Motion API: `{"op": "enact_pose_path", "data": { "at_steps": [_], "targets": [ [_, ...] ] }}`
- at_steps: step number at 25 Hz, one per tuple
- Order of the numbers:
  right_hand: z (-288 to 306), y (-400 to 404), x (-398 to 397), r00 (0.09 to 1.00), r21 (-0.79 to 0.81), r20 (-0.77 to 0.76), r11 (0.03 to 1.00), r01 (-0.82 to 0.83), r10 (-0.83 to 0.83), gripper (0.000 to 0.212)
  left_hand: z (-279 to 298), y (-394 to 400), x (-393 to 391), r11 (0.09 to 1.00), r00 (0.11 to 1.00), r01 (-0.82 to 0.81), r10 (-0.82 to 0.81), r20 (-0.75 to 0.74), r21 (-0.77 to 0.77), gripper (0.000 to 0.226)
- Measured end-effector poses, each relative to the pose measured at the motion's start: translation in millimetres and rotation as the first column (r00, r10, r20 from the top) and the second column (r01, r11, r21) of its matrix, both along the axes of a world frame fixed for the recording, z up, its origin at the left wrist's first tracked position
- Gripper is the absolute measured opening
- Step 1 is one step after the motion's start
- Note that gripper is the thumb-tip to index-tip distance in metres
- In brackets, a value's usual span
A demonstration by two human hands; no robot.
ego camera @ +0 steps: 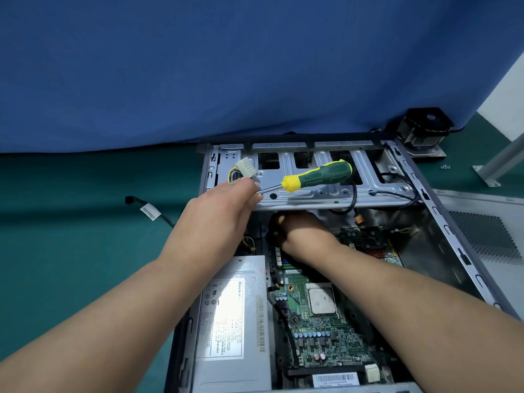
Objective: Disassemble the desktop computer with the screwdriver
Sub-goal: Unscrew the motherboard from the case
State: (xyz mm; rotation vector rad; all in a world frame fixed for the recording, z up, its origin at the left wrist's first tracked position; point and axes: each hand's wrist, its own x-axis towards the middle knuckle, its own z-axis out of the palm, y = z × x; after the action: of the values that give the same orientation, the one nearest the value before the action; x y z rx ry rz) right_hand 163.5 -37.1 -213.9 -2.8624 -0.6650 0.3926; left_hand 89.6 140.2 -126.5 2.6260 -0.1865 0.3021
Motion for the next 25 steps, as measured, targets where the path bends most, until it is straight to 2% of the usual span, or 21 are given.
{"op": "enact_pose_path", "data": {
  "at_steps": [4, 12, 18, 21, 25],
  "targets": [
    [0.4, 4.4, -1.7, 0.999, -0.002, 0.032, 1.000, 0.017, -0.017, 0.021, -0.5, 0.5, 0.5, 1.000, 1.000, 0.010, -0.010, 0.009, -0.002, 0.029],
    [-0.9, -1.2, -1.8, 0.985, -0.053, 0.052, 0.985, -0.163, 0.166, 0.041, 0.3, -0.2, 0.0, 1.000, 1.000, 0.005, -0.005, 0.004, 0.019, 0.032],
    [-2.8, -2.8, -1.5, 0.995, -0.016, 0.064, 0.997, -0.077, 0.077, 0.025, 0.5, 0.1, -0.1, 0.999, 1.000, 0.009, -0.009, -0.009, 0.031, 0.032],
    [-0.2, -1.2, -6.2, 0.984, -0.062, 0.160, 0.996, -0.069, 0.078, 0.026, 1.3, -0.4, 0.1, 0.999, 1.000, 0.019, -0.019, -0.004, 0.039, 0.033],
    [2.5, 0.9, -10.9, 0.958, -0.172, 0.217, 0.973, -0.153, 0.189, 0.033, 0.0, 0.2, 0.5, 0.998, 1.000, 0.024, -0.025, 0.012, 0.050, 0.031]
  ]
}}
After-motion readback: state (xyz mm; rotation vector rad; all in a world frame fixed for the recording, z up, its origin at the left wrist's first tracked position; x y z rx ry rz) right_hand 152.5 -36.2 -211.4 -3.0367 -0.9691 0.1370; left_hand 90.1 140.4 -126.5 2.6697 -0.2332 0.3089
